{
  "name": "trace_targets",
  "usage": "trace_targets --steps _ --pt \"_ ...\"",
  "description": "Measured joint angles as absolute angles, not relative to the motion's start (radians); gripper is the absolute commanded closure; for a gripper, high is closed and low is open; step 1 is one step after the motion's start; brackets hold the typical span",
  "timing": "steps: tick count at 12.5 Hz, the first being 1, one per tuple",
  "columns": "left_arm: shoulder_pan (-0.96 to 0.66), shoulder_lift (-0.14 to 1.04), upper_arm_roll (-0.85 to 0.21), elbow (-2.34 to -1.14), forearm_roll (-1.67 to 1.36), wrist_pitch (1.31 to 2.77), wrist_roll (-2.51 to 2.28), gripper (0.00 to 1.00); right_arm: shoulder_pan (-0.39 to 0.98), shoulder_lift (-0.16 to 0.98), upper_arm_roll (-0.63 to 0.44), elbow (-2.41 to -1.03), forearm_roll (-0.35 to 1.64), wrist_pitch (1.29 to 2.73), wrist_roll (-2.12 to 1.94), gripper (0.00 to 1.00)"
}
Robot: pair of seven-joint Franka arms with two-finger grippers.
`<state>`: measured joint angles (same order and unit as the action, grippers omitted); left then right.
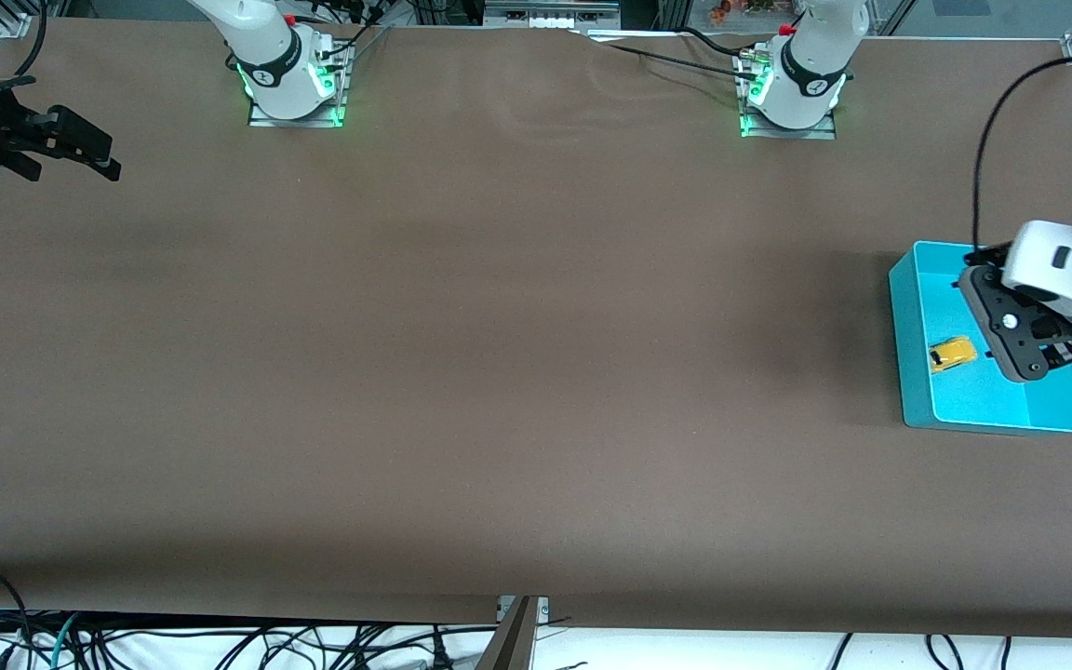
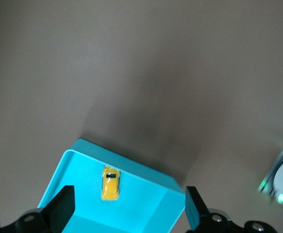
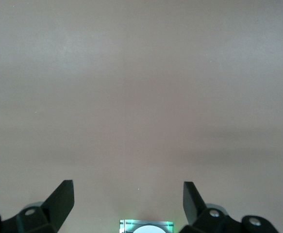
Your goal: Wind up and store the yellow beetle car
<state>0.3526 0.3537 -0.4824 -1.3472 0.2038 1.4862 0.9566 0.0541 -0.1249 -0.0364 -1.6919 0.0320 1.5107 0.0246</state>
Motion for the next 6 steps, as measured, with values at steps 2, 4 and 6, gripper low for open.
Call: trace_targets --steps 2,4,6 --pt "0.206 0.284 -0.337 -1.358 0.071 1.487 0.771 0.00 0.054 -0.125 -0.037 -1.692 0.032 1.511 0.025 0.01" --pt "0.114 0.227 -0.199 -1.400 -0.012 1.533 0.588 0.00 0.054 -0.125 -0.037 -1.692 0.032 1.511 0.025 0.01" --pt "0.073 0.167 -0.137 -1.472 -0.021 1.598 0.422 0.00 0.054 -0.125 -0.037 -1.692 0.032 1.511 0.025 0.01"
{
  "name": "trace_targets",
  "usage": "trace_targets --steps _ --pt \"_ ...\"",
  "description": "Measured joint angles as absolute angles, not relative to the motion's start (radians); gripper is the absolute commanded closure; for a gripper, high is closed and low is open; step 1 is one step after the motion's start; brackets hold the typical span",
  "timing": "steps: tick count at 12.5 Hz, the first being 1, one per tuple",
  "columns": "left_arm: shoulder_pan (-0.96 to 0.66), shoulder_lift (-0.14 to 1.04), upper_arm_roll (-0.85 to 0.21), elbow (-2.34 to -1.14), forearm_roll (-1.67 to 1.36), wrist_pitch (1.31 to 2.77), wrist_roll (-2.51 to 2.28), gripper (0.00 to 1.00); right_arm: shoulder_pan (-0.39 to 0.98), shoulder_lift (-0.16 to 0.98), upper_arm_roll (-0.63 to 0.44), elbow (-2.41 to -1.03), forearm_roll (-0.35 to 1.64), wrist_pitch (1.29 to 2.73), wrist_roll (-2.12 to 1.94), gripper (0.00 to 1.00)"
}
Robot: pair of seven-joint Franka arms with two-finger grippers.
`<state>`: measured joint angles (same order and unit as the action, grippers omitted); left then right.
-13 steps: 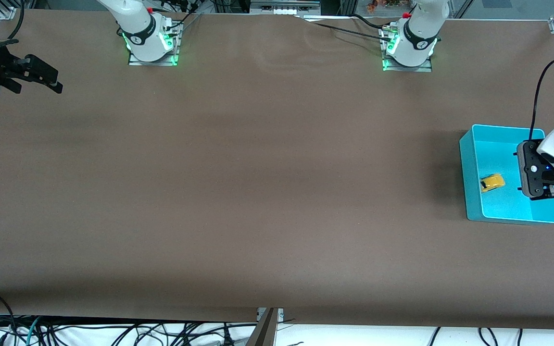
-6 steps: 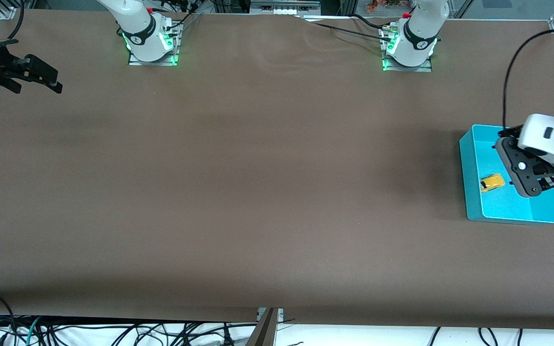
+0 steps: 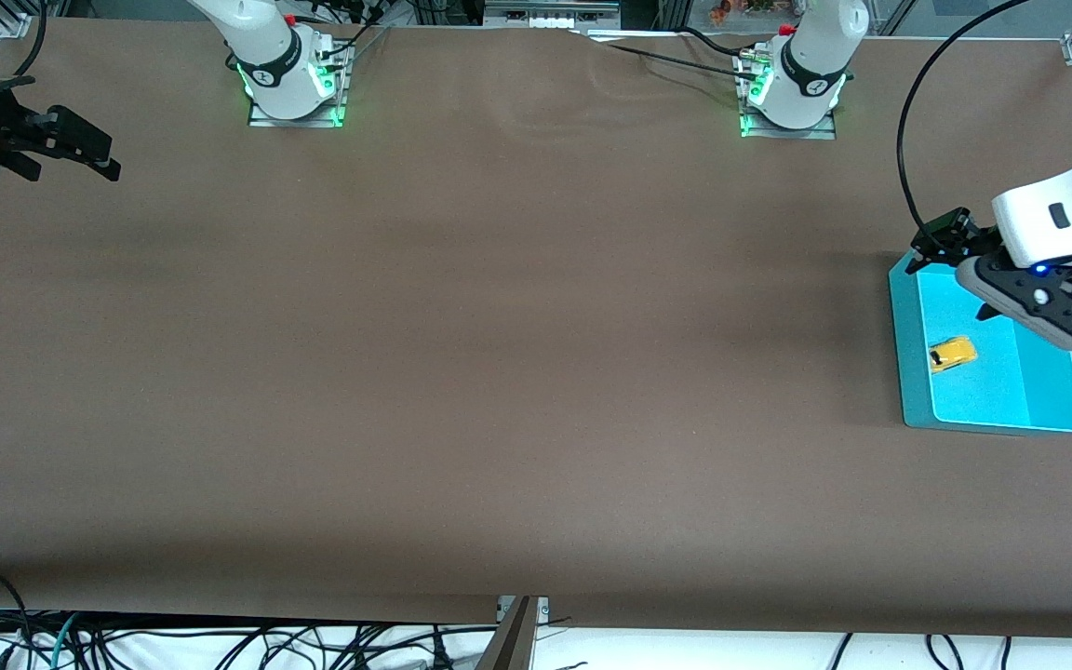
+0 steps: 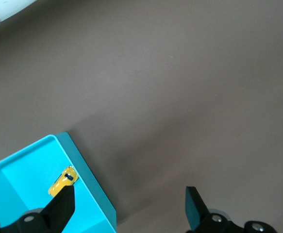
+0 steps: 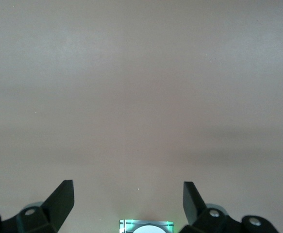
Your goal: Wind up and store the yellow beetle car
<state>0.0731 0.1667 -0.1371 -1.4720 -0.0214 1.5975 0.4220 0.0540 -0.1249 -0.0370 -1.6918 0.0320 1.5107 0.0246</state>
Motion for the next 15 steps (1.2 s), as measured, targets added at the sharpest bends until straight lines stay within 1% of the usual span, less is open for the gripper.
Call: trace_targets --steps 4,6,9,15 --pt "-0.040 0.013 -0.020 -1.627 -0.021 1.616 0.094 0.00 0.054 -0.125 -0.037 -1.692 0.032 1.511 0.025 0.01" --pt "-0.043 -0.034 -0.006 -1.689 -0.021 1.621 0.050 0.00 0.054 -0.125 -0.037 -1.692 0.032 1.510 0.025 0.01" --pt "-0.043 -0.043 -0.001 -1.716 -0.021 1.634 0.043 0.00 0.054 -0.125 -0.039 -1.692 0.032 1.510 0.025 0.01" --pt "-0.040 -0.043 0.003 -1.719 -0.021 1.637 0.043 0.00 0.054 -0.125 -0.039 -1.692 0.032 1.508 0.026 0.01"
